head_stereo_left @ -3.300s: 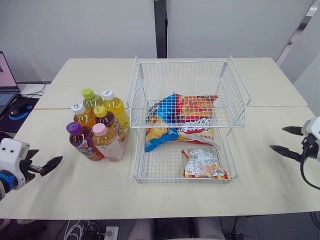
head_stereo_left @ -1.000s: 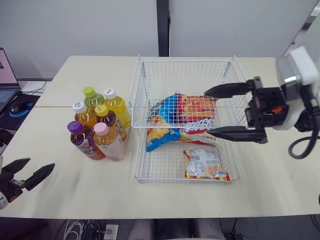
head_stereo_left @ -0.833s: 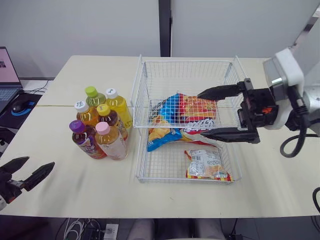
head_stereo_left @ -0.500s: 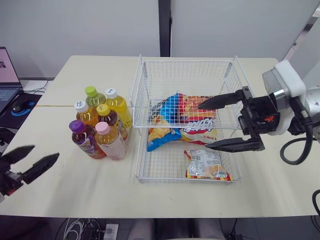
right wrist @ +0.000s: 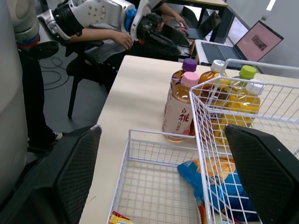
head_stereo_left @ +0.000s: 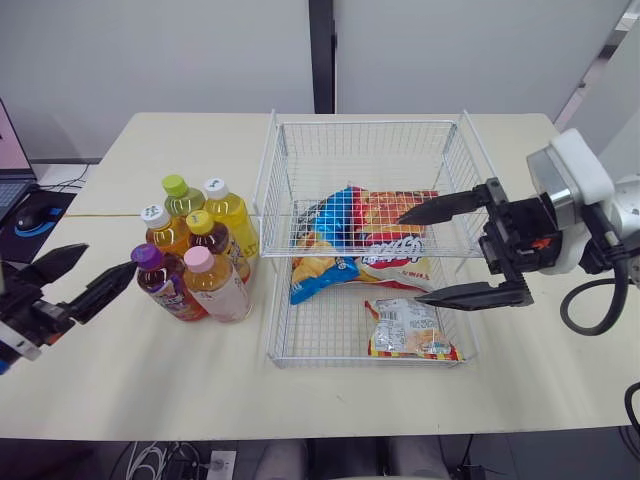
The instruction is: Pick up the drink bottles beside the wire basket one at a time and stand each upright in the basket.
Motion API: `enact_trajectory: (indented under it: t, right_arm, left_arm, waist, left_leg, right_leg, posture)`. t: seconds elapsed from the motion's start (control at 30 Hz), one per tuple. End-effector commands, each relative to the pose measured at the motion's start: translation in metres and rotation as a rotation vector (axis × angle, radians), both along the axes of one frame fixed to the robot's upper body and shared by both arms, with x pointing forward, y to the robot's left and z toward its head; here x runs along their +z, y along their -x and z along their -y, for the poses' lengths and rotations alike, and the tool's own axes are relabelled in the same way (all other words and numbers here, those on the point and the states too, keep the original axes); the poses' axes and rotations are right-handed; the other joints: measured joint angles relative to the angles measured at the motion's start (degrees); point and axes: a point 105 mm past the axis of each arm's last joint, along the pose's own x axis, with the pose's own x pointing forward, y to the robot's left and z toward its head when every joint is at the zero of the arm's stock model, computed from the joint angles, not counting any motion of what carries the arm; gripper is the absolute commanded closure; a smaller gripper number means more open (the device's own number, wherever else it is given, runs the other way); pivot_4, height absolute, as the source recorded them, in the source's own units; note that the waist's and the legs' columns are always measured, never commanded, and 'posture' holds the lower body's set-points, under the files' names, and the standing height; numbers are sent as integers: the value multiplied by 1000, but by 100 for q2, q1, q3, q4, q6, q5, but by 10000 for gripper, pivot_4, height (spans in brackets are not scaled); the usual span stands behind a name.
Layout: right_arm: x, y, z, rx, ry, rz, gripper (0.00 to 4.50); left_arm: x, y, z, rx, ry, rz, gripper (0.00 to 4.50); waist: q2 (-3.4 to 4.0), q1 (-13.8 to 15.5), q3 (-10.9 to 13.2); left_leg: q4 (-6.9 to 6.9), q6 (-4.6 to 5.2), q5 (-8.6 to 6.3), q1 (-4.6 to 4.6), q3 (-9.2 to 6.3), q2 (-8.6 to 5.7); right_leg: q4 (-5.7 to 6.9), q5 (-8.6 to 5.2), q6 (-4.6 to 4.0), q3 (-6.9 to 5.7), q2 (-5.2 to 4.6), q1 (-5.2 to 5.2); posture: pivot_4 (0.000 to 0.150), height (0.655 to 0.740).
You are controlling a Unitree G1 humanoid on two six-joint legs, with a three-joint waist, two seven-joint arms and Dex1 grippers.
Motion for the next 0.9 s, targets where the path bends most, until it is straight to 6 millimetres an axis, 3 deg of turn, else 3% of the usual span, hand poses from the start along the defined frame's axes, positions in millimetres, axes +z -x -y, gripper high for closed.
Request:
enact_trajectory:
  t: [0.03, 0.9]
  right_arm:
    - [9, 5, -4, 21, -4, 40, 0]
    - [16, 8, -6, 24, -21, 19, 0]
  left_arm:
    - [7, -4, 8, 1, -31, 58, 376]
    - [-8, -34, 10, 34, -19, 54, 376]
  waist:
    - [0, 2, 0]
    - [-1, 1, 1]
  left_leg:
    - [0, 0, 0, 0, -1, 0]
    - [0, 0, 0, 0, -4, -4]
  right_leg:
    - [0, 0, 0, -1, 0, 0]
    - [4, 1, 1, -1, 2, 0]
  posture:
    - [1500, 7400]
    - [1500, 7400]
